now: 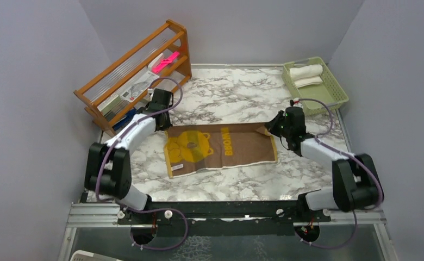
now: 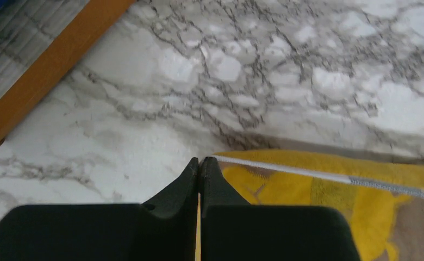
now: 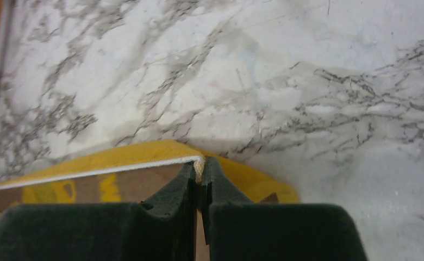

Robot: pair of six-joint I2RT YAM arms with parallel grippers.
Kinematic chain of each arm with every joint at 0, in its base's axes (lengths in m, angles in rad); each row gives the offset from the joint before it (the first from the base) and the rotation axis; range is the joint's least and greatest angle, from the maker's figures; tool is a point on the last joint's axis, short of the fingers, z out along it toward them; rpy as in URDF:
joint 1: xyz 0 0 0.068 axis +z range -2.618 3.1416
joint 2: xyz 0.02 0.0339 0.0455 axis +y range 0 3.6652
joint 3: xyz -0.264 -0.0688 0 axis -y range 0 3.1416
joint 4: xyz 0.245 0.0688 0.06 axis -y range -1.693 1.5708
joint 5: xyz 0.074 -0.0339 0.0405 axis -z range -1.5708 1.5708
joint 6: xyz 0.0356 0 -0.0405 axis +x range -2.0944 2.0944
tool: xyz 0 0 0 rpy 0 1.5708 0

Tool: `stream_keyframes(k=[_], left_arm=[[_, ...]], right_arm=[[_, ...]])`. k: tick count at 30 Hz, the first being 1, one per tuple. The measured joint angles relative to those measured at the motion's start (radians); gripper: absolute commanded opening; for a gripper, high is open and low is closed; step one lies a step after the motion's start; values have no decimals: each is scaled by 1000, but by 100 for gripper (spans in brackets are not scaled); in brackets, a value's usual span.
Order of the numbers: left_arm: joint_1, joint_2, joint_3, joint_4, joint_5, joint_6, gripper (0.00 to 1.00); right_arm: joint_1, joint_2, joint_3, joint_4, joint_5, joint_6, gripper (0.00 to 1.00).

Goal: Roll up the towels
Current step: Flatten out the towel at the center of the board, then fold the towel at the center of the board.

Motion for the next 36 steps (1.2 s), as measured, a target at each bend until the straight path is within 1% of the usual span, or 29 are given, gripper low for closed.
stream_keyframes(k=[2, 3, 4, 5, 6, 7, 8, 9, 11, 14, 17, 19, 22, 25, 28, 33, 36], left_arm=[[36, 122, 46, 59, 3, 1, 0], [50, 164, 68, 84, 6, 2, 0], [63, 200, 93, 106, 11, 6, 7], [71, 219, 113, 125, 15, 9, 23], [79, 240, 143, 139, 24, 22, 38], [85, 256, 175, 149, 30, 36, 48], [90, 270, 209, 156, 34, 44, 53], [92, 280, 244, 171, 38, 53, 56], [95, 283, 284, 208, 42, 64, 58], [97, 238, 253, 260, 59, 62, 57], [80, 125, 102, 344, 119, 20, 54], [50, 61, -6, 383, 156, -11, 53], [21, 39, -109, 420, 189, -35, 53], [52, 47, -156, 429, 195, -30, 54], [112, 76, -148, 453, 203, -14, 52], [193, 169, -92, 493, 238, 22, 43], [221, 236, -46, 499, 270, 47, 39]], right_arm=[[0, 136, 54, 16, 31, 12, 0], [0, 192, 91, 19, 43, 15, 8], [0, 241, 132, 26, 54, 16, 25], [0, 282, 175, 36, 64, 14, 46], [0, 314, 217, 43, 71, 11, 59], [-1, 340, 257, 44, 80, 10, 67], [-1, 362, 299, 42, 84, -5, 71], [-1, 381, 342, 39, 89, -21, 72], [-1, 392, 393, 45, 89, -48, 72], [0, 349, 364, 71, 57, -76, 72], [23, 309, 294, 89, -3, -79, 70], [68, 317, 269, 92, -35, -79, 70], [120, 368, 254, 94, -63, -75, 71], [121, 430, 281, 63, -63, -91, 71], [113, 478, 367, 13, -41, -121, 71], [101, 526, 537, -30, 39, -205, 69], [90, 557, 599, -44, 71, -253, 66]])
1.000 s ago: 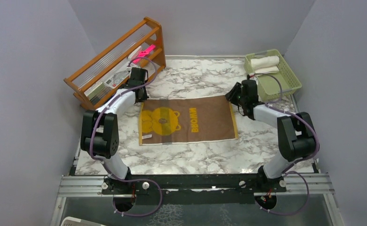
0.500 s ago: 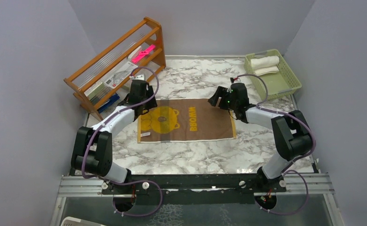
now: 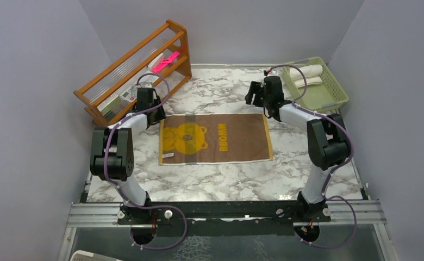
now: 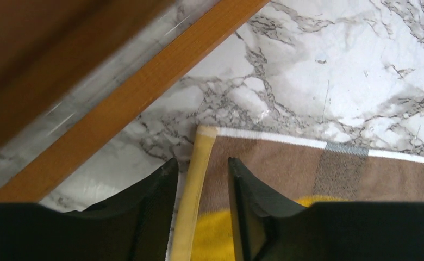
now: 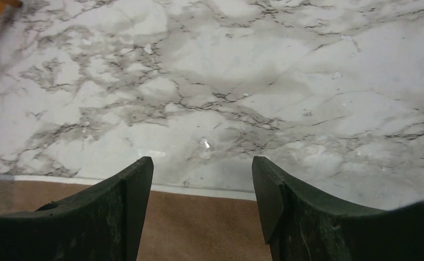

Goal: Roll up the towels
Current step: Fold the towel at the center of the board.

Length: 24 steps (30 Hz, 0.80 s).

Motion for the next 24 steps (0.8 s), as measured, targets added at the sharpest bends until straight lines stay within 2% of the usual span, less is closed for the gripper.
stream_keyframes(k=[6, 10, 13, 15, 19, 21, 24], left_arm=[[6, 122, 76, 29, 47, 42, 32], [6, 144, 99, 34, 67, 56, 24], [6, 150, 101, 41, 66, 64, 23], [6, 151, 103, 41, 66, 69, 26], [6, 152, 103, 39, 57, 76, 41], [6, 152, 101, 39, 48, 76, 42], [6, 149, 93, 45, 35, 77, 42]], right_arm=[[-32, 53, 16, -51, 28, -64, 61], [-51, 72, 16, -75, 30, -78, 60], [-59, 77, 16, -84, 30, -85, 60], [-63, 78, 16, -89, 30, -86, 60], [-63, 79, 10, -96, 30, -90, 60], [-63, 79, 8, -101, 30, -90, 57], [-63, 80, 8, -105, 31, -91, 46]])
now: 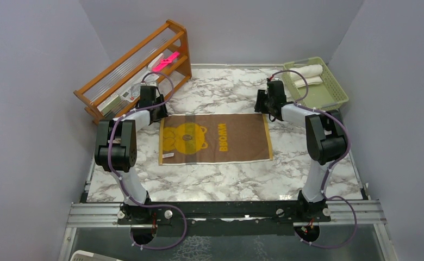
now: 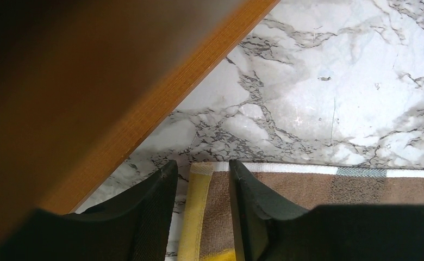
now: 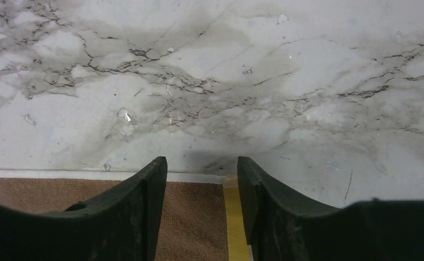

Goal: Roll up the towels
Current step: Fold the towel at the center of the board.

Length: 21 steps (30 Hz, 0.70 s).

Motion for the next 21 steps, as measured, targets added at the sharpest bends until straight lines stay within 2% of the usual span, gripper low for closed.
stream_keyframes(k=[8, 18, 20, 21], left_arm=[[0, -1, -2, 0, -22, 1, 42], [-1, 6, 0, 3, -45, 6, 40], [-1, 6, -1, 6, -47, 6, 39], [-1, 6, -3, 11, -48, 5, 39]], right_arm=[[-5, 15, 0, -73, 24, 0, 45], [-6, 15, 1, -82, 34, 0, 45], [-6, 15, 1, -82, 34, 0, 38], [-6, 15, 1, -82, 34, 0, 27]])
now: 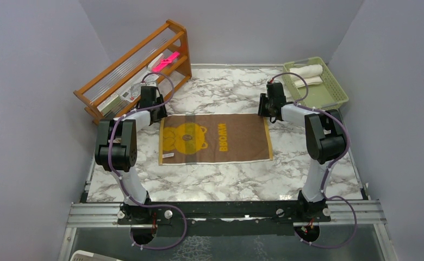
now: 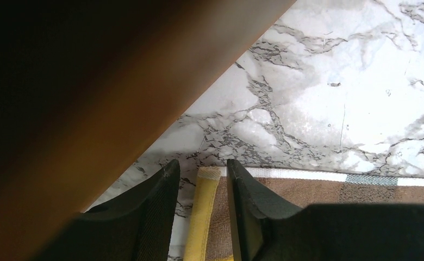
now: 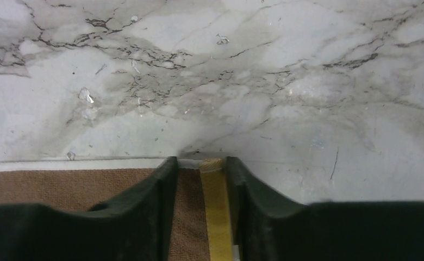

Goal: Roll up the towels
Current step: Fold the towel at the center of the board.

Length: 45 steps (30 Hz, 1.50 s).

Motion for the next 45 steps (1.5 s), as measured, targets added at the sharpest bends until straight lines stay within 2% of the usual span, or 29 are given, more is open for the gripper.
stream_keyframes(k=[5, 6, 15, 19, 27, 38, 45], left_arm=[[0, -32, -45, 35, 0, 0, 39], [-2, -46, -58, 31, 0, 0, 39], [-37, -274, -139, 11, -13, -19, 41], [-66, -304, -166, 39, -16, -28, 41], [-86, -208, -185, 50, -16, -35, 40], [-93, -46, -57, 83, -18, -3, 39], [-94, 18, -48, 104, -37, 4, 35]], right_arm=[[0, 0, 0, -12, 0, 0, 1], [0, 0, 0, -12, -3, 1, 1], [-5, -17, -19, -12, -4, 6, 1], [-24, -40, -47, -16, -27, 19, 1], [-83, -58, -67, -18, -59, 38, 1], [-93, -58, -69, -16, -104, 39, 1], [-93, -58, -71, -12, -137, 39, 1]])
